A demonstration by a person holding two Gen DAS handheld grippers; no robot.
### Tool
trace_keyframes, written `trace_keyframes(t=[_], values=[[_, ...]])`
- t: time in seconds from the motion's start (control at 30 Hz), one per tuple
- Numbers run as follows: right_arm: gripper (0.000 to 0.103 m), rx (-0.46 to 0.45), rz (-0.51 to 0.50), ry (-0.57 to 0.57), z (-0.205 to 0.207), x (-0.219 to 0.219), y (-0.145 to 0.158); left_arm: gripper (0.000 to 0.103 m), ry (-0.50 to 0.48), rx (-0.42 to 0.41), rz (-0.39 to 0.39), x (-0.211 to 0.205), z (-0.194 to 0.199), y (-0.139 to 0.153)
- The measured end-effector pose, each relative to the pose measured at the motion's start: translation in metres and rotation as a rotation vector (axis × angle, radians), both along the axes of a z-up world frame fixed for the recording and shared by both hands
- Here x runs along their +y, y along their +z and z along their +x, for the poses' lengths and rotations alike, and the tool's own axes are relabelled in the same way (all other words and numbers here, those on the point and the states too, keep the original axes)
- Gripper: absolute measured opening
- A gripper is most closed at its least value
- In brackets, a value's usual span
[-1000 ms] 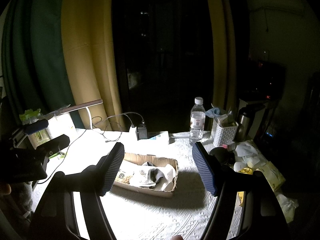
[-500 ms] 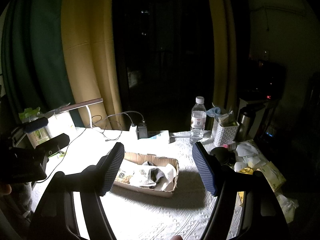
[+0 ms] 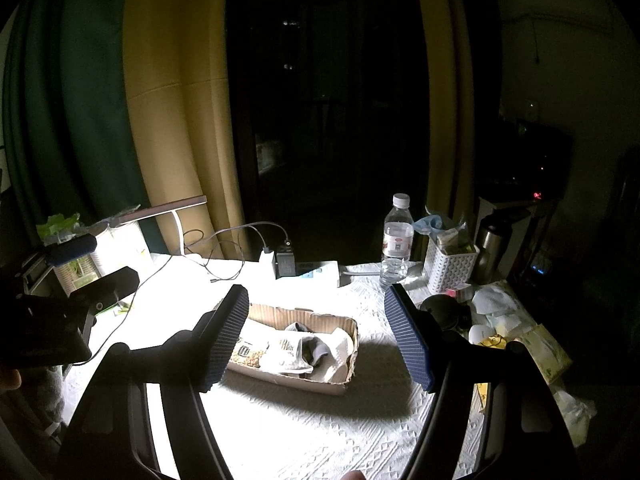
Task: Organize soft objects
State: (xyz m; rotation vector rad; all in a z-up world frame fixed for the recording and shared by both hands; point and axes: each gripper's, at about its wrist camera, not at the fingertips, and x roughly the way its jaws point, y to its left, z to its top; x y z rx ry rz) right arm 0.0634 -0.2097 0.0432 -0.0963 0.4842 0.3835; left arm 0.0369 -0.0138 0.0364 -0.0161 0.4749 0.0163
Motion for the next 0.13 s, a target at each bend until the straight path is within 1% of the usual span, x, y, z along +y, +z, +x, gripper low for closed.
trace_keyframes(t=[0.13], values=[[0.073, 0.004, -0.003, 0.004, 0.0006, 0.0008, -0.0028, 0.097, -0.020, -0.008, 0.005, -0.0047, 0.0053, 0.0015]])
